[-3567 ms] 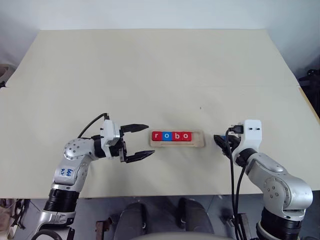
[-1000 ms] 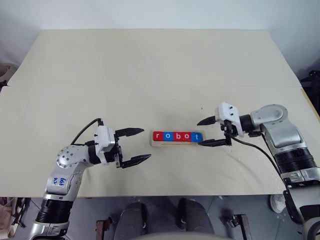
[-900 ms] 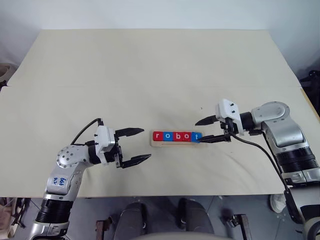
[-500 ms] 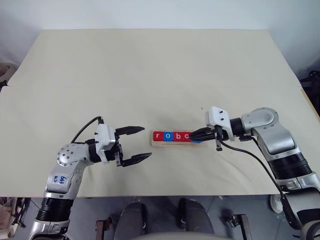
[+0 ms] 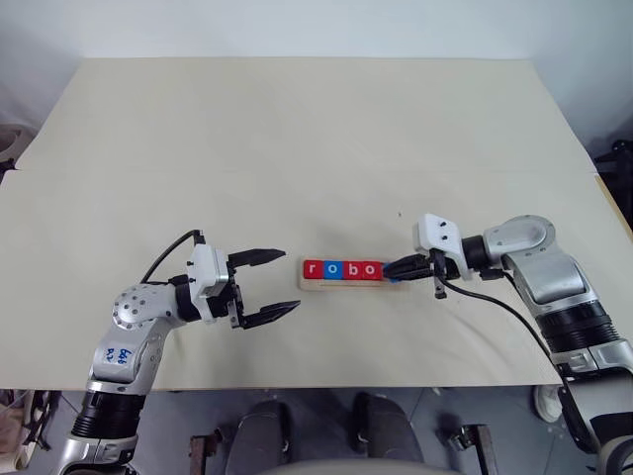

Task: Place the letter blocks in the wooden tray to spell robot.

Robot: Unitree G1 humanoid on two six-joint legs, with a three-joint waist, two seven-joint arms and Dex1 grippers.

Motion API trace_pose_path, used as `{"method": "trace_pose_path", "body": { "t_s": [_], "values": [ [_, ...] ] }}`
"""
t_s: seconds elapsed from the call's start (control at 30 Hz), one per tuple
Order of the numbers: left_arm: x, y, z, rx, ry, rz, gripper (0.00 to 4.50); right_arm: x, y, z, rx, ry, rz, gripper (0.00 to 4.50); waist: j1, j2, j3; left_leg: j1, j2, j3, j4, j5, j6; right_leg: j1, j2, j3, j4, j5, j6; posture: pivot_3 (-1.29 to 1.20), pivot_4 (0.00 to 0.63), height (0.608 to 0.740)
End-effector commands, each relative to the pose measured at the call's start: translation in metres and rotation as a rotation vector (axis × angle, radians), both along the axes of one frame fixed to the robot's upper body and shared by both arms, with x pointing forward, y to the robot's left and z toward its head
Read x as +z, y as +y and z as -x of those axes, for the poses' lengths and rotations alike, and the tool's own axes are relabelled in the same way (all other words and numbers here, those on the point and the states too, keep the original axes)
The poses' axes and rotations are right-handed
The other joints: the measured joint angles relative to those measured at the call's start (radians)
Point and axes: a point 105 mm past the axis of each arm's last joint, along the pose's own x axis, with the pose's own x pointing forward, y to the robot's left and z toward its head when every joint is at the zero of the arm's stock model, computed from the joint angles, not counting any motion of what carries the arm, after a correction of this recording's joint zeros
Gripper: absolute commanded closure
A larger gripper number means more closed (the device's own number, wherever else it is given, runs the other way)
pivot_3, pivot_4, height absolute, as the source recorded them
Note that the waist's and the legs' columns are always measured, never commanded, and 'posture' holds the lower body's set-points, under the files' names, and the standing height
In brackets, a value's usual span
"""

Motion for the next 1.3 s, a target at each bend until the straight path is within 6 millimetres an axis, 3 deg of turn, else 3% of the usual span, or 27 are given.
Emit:
{"method": "trace_pose_path", "body": {
  "t_s": [0.03, 0.23, 0.43, 0.97, 1.3],
  "values": [
    [0.009, -0.002, 0.004, -0.013, -0.039, 0.012, 0.0, 0.023, -0.005, 0.002, 0.001, -0.051, -0.048, 4.29, 0.0, 0.0, 0.0, 0.0, 0.0, 0.0, 0.0, 0.0, 0.0, 0.0, 0.0, 0.0, 0.0, 0.0, 0.0, 0.0, 0.15, 0.74],
    [0.009, -0.002, 0.005, -0.01, -0.036, 0.012, 0.0, 0.028, -0.035, -0.008, -0.142, -0.091, -0.029, 4.29, 0.002, 0.0, 0.0, 0.0, 0.0, 0.0, 0.0, 0.0, 0.0, 0.0, 0.0, 0.0, 0.0, 0.0, 0.0, 0.0, 0.15, 0.74],
    [0.008, -0.002, 0.005, -0.018, -0.032, 0.009, 0.0, 0.014, -0.06, -0.013, -0.232, -0.09, 0.045, 4.29, 0.0, 0.0, 0.0, 0.0, 0.0, 0.0, 0.0, 0.0, 0.0, 0.0, 0.0, 0.0, 0.0, 0.0, 0.0, 0.0, 0.15, 0.74],
    [0.008, -0.002, 0.004, -0.024, -0.028, 0.007, 0.0, -0.003, -0.03, 0.009, -0.122, 0.024, 0.005, 4.29, 0.001, 0.0, 0.0, 0.0, 0.0, 0.0, 0.0, 0.0, 0.0, 0.0, 0.0, 0.0, 0.0, 0.0, 0.0, 0.0, 0.15, 0.74],
    [0.008, -0.002, 0.004, -0.016, -0.03, 0.012, 0.0, -0.004, -0.028, 0.009, -0.121, 0.023, 0.013, 4.29, 0.001, 0.0, 0.0, 0.0, 0.0, 0.0, 0.0, 0.0, 0.0, 0.0, 0.0, 0.0, 0.0, 0.0, 0.0, 0.0, 0.15, 0.74]
  ]
}}
